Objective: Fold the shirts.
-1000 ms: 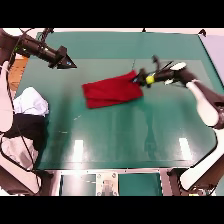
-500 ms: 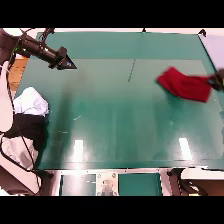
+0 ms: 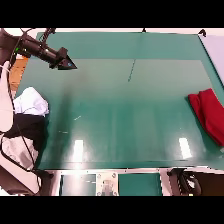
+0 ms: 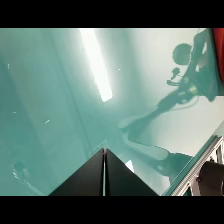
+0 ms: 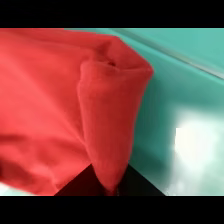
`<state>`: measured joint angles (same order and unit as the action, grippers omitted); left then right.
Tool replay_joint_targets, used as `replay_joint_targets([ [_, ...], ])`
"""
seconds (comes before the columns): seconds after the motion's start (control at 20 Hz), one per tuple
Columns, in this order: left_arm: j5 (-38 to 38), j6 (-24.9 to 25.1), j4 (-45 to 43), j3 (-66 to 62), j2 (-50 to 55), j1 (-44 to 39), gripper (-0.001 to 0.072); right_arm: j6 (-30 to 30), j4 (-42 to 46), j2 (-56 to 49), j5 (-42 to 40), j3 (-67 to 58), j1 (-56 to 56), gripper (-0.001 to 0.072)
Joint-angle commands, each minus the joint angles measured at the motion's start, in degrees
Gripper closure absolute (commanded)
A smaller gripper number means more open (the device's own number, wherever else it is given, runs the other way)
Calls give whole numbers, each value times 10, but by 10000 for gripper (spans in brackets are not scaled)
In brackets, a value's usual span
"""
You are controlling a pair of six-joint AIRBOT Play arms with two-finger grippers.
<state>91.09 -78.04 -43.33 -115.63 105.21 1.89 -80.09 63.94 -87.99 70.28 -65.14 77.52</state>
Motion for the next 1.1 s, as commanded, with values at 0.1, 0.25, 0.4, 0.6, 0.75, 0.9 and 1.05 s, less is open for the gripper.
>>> replay_joint_targets([
  [0.1, -6, 1, 0, 0, 0, 0, 679, -10, 60, -5, -5, 60, 49, 696],
  [0.25, -6, 1, 0, 0, 0, 0, 679, -37, 61, 6, -35, 99, 49, 696],
  [0.4, -5, 1, 0, 0, 0, 0, 679, -63, 106, 36, -40, 102, 49, 694],
  [0.6, -5, 1, 0, 0, 0, 1, 679, -141, 252, 76, 64, 35, 49, 253],
  [0.75, -5, 1, 0, 0, 0, 1, 679, -187, 284, 93, 148, 0, 47, 251],
  [0.9, 3, -6, -1, 0, -3, 2, 681, -168, 177, 129, 130, -2, 2, 595],
  [1.05, 12, -25, -72, 1, -37, -1, 682, -114, -2, 161, 80, -8, -107, 693],
])
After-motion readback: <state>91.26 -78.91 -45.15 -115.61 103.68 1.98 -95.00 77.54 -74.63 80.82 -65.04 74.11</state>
